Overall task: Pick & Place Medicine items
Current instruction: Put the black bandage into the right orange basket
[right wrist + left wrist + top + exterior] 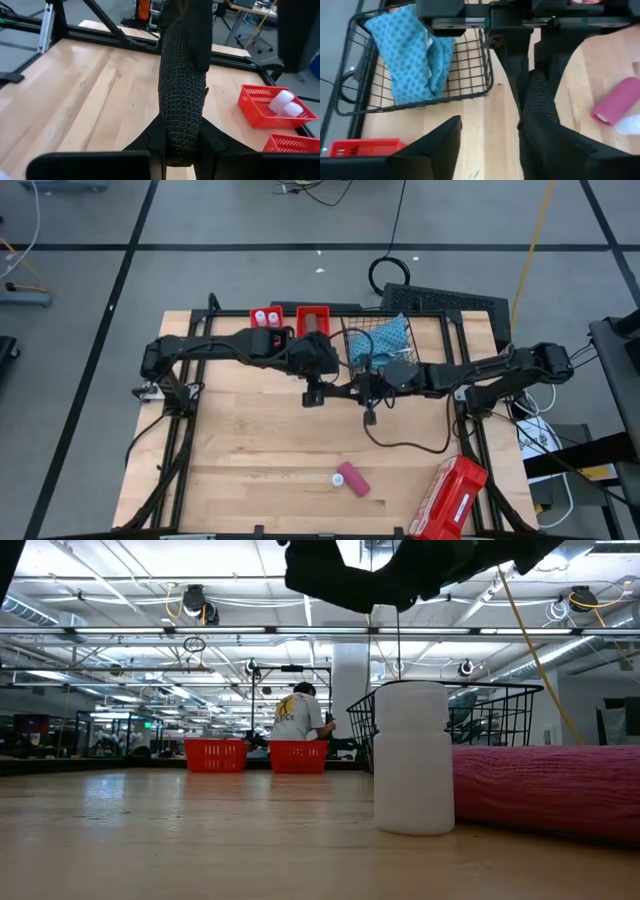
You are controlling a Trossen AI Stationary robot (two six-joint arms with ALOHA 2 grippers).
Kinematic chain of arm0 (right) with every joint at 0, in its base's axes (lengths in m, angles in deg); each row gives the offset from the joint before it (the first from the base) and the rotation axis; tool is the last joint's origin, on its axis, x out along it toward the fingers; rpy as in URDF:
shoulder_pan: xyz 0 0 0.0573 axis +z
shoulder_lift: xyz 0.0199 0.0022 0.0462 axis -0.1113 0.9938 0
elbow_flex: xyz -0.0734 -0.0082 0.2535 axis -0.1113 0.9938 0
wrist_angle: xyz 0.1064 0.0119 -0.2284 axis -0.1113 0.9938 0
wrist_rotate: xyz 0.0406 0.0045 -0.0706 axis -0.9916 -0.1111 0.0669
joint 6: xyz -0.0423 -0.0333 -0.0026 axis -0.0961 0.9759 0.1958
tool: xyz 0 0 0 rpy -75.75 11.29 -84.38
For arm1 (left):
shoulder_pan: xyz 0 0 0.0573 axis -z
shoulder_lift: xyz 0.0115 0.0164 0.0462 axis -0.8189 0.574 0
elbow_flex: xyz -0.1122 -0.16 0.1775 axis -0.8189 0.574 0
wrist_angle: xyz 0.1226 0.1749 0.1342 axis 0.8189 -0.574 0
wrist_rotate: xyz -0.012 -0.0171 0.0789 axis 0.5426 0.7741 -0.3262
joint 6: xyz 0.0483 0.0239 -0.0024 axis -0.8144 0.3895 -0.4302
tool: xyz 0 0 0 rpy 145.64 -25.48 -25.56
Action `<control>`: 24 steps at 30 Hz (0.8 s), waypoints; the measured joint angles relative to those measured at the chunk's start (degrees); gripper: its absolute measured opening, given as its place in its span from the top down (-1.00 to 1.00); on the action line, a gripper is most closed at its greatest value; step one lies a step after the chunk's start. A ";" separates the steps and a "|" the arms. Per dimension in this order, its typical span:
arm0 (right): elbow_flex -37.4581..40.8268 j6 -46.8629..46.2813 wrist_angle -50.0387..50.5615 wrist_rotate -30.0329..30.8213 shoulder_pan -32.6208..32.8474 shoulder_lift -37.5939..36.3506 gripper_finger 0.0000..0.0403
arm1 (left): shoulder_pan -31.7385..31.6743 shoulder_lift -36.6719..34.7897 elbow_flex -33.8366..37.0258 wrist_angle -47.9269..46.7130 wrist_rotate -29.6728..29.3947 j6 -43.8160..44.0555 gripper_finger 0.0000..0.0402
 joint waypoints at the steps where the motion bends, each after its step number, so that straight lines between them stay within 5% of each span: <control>1: 0.02 0.16 0.01 0.16 0.09 0.06 0.80 | -0.02 0.55 0.00 -0.10 -0.04 0.01 -0.27; 9: 0.15 0.41 1.15 0.29 0.48 0.20 0.80 | -0.06 1.07 -0.40 -2.59 4.36 -1.94 -0.48; 17: -0.03 0.83 0.30 1.29 0.31 0.00 0.80 | -0.10 0.21 -2.12 -3.56 13.78 0.83 -0.40; 24: -0.03 1.14 0.05 0.92 0.39 0.00 0.80 | -0.10 0.43 -2.12 -3.60 13.89 2.96 -0.35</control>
